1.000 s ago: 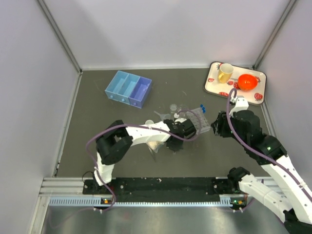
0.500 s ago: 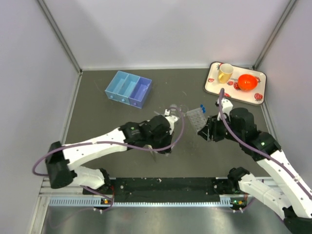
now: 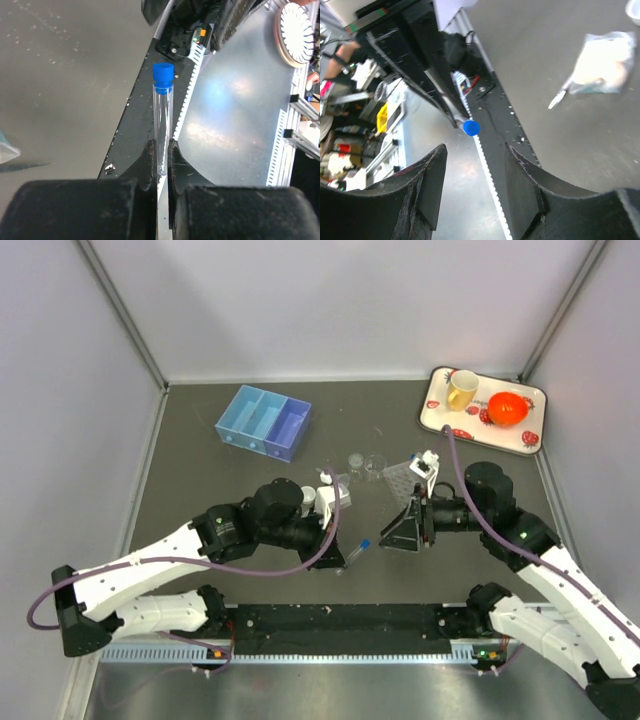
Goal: Organize the chemistry lab equipment
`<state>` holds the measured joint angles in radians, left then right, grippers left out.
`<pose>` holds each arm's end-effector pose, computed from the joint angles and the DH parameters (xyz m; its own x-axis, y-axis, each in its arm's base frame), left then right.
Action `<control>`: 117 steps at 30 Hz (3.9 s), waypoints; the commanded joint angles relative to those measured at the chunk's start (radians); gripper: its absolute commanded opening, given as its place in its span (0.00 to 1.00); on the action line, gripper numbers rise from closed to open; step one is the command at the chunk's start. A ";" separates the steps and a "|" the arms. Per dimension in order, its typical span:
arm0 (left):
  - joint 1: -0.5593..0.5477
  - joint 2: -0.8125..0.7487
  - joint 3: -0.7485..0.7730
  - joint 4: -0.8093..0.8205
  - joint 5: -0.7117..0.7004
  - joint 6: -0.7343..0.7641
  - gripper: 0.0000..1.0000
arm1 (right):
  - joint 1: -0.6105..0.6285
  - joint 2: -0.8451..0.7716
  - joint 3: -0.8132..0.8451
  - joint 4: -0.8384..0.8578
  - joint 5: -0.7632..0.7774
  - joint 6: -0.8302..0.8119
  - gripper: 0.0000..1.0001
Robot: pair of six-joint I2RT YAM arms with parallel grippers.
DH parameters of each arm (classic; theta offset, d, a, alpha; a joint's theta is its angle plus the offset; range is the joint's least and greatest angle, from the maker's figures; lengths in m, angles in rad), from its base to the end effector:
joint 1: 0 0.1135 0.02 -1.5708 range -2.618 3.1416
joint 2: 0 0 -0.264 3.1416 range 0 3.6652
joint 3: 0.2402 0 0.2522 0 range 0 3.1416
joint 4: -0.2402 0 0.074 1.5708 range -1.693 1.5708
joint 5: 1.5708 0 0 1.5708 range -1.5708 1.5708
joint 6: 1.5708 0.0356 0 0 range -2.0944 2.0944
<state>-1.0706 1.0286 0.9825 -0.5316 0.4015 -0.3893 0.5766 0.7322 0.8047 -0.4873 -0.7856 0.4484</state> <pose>0.0936 -0.2003 0.3300 -0.6085 0.3848 -0.6940 0.7931 0.3245 -0.5154 0.1157 0.1053 0.3276 -0.7068 -0.0940 -0.7012 -0.6898 0.3113 0.6536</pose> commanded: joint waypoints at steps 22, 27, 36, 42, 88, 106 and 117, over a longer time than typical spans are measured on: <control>0.040 -0.012 -0.010 0.160 0.278 0.059 0.00 | 0.201 0.045 0.010 0.196 -0.041 0.067 0.42; 0.047 -0.012 -0.016 0.160 0.275 0.061 0.00 | 0.201 0.042 0.005 0.196 -0.030 0.067 0.35; 0.099 -0.015 -0.021 0.139 0.272 0.073 0.06 | 0.201 0.045 -0.012 0.205 -0.014 0.075 0.01; 0.130 -0.016 0.013 0.076 0.139 0.069 0.95 | 0.201 0.049 -0.002 0.182 0.073 0.066 0.00; 0.130 -0.197 -0.067 0.007 -0.256 0.056 0.99 | -0.178 0.590 0.241 -0.039 1.191 -0.001 0.00; 0.132 -0.185 -0.071 0.012 -0.267 0.052 0.99 | -0.178 0.670 0.220 0.039 1.123 0.010 0.00; 0.130 -0.174 -0.073 0.015 -0.265 0.052 0.99 | -0.178 0.679 0.214 0.033 1.142 -0.016 0.00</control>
<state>-0.9421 0.8532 0.9195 -0.5758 0.1371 -0.3382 0.4076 1.4029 1.0145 -0.4911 0.3386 0.4450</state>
